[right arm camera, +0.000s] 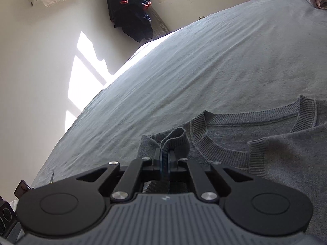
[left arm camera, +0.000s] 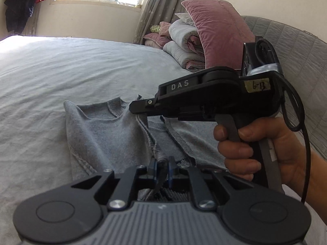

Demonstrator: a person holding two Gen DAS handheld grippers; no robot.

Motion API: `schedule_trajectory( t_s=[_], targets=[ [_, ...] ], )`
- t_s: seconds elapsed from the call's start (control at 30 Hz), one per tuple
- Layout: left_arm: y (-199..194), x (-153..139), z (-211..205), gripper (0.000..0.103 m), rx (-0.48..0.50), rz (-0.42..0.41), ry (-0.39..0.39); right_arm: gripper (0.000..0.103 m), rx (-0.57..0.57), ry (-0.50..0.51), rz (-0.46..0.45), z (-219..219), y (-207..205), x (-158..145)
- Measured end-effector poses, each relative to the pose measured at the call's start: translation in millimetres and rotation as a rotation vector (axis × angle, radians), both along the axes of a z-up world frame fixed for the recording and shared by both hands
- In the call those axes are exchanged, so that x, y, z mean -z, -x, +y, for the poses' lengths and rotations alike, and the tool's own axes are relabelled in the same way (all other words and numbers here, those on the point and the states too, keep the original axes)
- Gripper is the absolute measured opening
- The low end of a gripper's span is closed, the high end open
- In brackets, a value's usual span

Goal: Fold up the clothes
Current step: 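Carry the held hem with both grippers toward the collar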

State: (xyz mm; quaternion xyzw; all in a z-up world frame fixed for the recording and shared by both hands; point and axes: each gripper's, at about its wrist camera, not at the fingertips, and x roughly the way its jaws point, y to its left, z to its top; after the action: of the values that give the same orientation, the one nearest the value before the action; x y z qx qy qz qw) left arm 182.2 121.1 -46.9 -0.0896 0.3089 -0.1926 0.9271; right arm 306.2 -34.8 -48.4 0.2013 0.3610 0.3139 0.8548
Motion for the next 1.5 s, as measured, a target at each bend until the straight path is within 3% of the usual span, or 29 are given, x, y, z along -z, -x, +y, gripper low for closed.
schedule_trajectory(
  t_s=[0.2, 0.33, 0.4, 0.63, 0.73, 0.77, 0.93, 1.1, 1.23, 1.3, 1.5],
  targets=[
    [-12, -7, 24, 0.017, -0.017, -0.004, 0.068, 0.005, 0.041, -0.026, 0.021, -32, 0, 13],
    [-29, -9, 46, 0.017, -0.111, -0.016, 0.049, 0.009, 0.06, -0.042, 0.058, -48, -3, 21],
    [-45, -4, 54, 0.017, -0.151, -0.005, 0.032, 0.017, 0.07, -0.043, 0.085, -52, -4, 24],
    [-80, 10, 63, 0.017, -0.219, -0.008, 0.017, 0.017, 0.085, -0.101, 0.131, -62, -1, 28],
    [-92, 18, 62, 0.016, -0.219, 0.005, 0.02, 0.015, 0.084, -0.05, 0.103, -53, 2, 28],
    [-93, 20, 61, 0.015, -0.222, 0.007, 0.018, 0.006, 0.085, -0.028, 0.086, -49, 4, 26],
    [-95, 20, 58, 0.015, -0.229, -0.006, 0.018, 0.005, 0.102, -0.016, -0.014, -50, 16, 6],
    [-105, 30, 51, 0.015, -0.217, 0.011, -0.058, 0.005, 0.126, 0.028, 0.011, -54, 5, 14],
    [-100, 23, 56, 0.015, -0.239, 0.034, -0.019, 0.006, 0.129, 0.038, 0.069, -56, -4, 31],
    [-92, 18, 57, 0.015, -0.242, 0.041, -0.006, 0.014, 0.125, 0.017, 0.09, -59, -3, 29],
    [-40, -2, 50, 0.016, -0.185, 0.071, -0.01, 0.018, 0.117, 0.001, 0.141, -77, 12, 14]
  ],
)
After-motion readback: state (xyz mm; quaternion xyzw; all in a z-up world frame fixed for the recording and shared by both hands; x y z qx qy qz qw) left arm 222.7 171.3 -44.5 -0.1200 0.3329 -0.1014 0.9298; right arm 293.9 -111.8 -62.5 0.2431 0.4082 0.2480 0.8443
